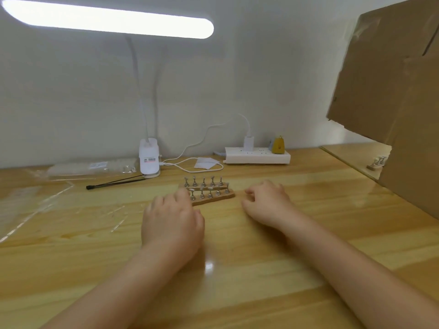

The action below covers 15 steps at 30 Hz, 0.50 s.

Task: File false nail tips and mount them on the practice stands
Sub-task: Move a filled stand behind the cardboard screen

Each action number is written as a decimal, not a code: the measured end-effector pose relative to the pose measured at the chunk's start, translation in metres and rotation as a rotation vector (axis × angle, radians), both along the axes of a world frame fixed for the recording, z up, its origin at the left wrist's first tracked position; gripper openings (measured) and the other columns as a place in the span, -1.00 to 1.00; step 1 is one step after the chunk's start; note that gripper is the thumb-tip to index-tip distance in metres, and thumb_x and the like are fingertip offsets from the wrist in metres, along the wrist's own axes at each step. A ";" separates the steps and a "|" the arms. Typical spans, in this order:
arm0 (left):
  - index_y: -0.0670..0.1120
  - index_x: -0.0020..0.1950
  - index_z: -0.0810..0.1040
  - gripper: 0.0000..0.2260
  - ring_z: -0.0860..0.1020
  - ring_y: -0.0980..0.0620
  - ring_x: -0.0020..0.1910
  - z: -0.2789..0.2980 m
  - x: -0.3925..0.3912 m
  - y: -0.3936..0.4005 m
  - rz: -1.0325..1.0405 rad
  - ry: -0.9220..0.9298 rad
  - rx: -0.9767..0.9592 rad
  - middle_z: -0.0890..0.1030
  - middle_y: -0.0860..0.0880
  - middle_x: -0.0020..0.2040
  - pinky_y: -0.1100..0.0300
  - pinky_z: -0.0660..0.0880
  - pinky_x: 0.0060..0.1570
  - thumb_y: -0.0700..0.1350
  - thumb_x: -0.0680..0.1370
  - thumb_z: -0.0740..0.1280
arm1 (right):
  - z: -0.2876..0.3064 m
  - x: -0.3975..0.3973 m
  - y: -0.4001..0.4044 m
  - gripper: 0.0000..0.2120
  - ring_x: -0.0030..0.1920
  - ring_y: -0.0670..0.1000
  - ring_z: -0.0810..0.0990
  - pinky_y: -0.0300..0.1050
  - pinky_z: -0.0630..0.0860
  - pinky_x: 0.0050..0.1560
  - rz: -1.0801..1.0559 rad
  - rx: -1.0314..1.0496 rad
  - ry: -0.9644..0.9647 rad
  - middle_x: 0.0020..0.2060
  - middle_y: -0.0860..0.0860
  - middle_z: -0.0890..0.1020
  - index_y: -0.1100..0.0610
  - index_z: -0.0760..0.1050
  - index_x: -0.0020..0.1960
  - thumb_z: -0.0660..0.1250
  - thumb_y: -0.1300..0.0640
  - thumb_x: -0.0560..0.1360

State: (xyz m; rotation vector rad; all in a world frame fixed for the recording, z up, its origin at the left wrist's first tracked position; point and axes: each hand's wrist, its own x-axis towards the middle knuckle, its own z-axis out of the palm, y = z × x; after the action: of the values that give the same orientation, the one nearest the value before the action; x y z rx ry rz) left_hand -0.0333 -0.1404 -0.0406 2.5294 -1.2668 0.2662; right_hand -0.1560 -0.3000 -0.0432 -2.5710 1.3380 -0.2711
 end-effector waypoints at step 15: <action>0.06 0.31 0.36 -0.65 0.54 0.00 0.00 -0.004 0.044 0.001 -0.112 0.272 -0.225 0.63 0.09 -0.10 0.03 0.50 -0.01 -0.13 0.53 0.18 | -0.013 -0.002 0.012 -0.77 0.34 0.04 0.24 -0.12 0.14 0.31 0.148 -0.012 -0.284 0.25 -0.11 0.48 -0.03 0.63 0.10 0.25 0.11 0.52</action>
State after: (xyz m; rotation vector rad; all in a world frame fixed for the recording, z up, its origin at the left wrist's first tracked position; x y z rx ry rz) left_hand 0.0107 -0.1393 -0.0443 2.2087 -1.1923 0.0342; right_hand -0.1576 -0.2882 -0.0562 -2.5079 1.0436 -0.5933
